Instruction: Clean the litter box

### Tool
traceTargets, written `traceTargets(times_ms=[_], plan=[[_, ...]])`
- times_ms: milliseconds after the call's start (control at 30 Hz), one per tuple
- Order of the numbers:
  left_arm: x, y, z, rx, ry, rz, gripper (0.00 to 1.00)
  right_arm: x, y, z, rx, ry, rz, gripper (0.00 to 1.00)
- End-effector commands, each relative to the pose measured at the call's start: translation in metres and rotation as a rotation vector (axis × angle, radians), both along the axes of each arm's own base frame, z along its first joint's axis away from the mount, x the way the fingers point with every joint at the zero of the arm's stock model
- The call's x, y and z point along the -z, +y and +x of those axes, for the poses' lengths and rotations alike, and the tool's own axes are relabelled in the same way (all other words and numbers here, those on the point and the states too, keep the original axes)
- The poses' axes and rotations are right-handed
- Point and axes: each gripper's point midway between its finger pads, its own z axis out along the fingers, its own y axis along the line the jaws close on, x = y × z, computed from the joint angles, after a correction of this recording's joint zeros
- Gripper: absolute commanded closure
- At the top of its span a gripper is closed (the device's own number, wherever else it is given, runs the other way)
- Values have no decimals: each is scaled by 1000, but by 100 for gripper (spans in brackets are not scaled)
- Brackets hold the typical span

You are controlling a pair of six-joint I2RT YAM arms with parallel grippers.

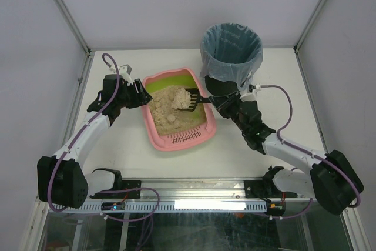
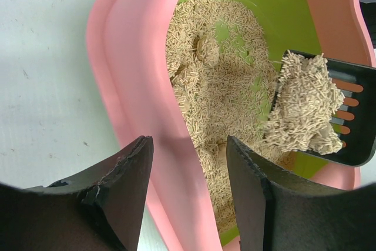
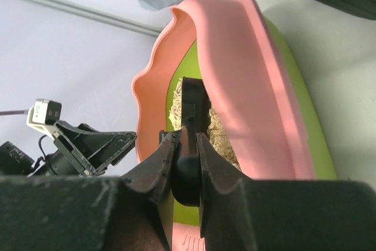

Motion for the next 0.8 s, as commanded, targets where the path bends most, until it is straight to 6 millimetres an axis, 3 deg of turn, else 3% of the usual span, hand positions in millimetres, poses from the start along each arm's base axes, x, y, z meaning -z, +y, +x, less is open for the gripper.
traceTargets(times_ms=[0, 67, 100, 200, 333, 433, 567, 667, 700, 767], plan=[[-26, 1, 11, -4, -83, -10, 46, -65, 27, 1, -94, -154, 121, 100], [-28, 0, 12, 1, -85, -13, 46, -52, 0, 9, 9, -110, 153, 100], [-27, 1, 11, 0, -86, -12, 47, -57, -1, 7, 5, -119, 183, 100], [-26, 4, 10, -15, -87, -4, 46, -73, 28, -1, -129, -162, 159, 100], [-28, 1, 10, -1, -88, -11, 46, -67, -9, 7, 12, -136, 190, 100], [-26, 4, 10, -14, -88, -4, 46, -81, 22, -4, -129, -173, 169, 100], [-26, 0, 11, 1, -80, -14, 47, -70, -14, 3, 25, -140, 198, 100], [-25, 2, 10, -11, -81, -7, 46, -82, 27, -8, -146, -177, 136, 100], [-26, 2, 11, -8, -82, -10, 46, -76, 23, -5, -118, -170, 113, 100], [-27, 0, 12, 0, -83, -15, 46, -65, -9, 5, 11, -119, 151, 100]])
